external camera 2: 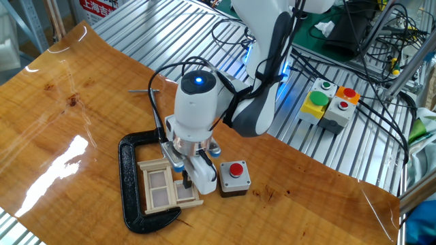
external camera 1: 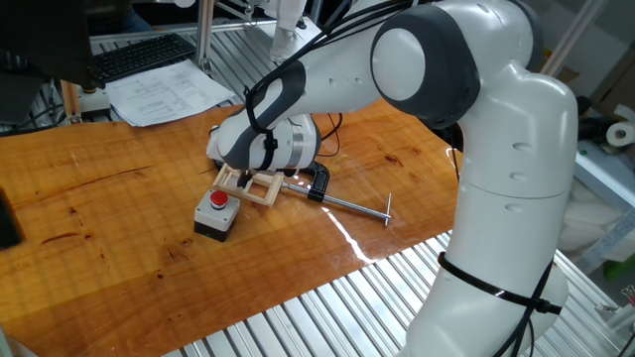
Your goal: Close a sliding window
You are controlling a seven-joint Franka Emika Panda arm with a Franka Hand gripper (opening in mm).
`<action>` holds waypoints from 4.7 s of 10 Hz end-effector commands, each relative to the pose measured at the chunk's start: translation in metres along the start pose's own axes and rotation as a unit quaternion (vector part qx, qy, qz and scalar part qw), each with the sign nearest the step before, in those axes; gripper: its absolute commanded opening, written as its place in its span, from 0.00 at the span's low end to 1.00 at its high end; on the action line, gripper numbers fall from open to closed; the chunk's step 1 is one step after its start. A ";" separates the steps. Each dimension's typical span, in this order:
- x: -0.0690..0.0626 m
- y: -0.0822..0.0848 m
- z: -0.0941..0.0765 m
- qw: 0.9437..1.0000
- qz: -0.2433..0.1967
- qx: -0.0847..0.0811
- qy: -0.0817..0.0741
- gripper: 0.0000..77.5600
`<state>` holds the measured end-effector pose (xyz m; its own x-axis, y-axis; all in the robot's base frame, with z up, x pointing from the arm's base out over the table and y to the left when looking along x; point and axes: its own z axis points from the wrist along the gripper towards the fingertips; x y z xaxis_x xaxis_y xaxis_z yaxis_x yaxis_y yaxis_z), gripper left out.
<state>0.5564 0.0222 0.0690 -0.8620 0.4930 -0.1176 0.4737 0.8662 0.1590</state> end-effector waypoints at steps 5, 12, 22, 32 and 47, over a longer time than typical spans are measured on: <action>0.003 -0.008 0.001 1.000 -0.003 -0.004 0.001 0.00; 0.005 -0.011 0.002 1.000 -0.007 -0.007 -0.002 0.00; 0.007 -0.025 0.003 1.000 -0.019 0.005 -0.008 0.00; 0.014 -0.043 0.002 0.999 -0.024 0.034 -0.014 0.00; 0.012 -0.037 -0.015 0.997 -0.029 0.076 0.019 0.00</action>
<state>0.5233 -0.0055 0.0702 -0.8948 0.4366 -0.0934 0.4378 0.8990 0.0091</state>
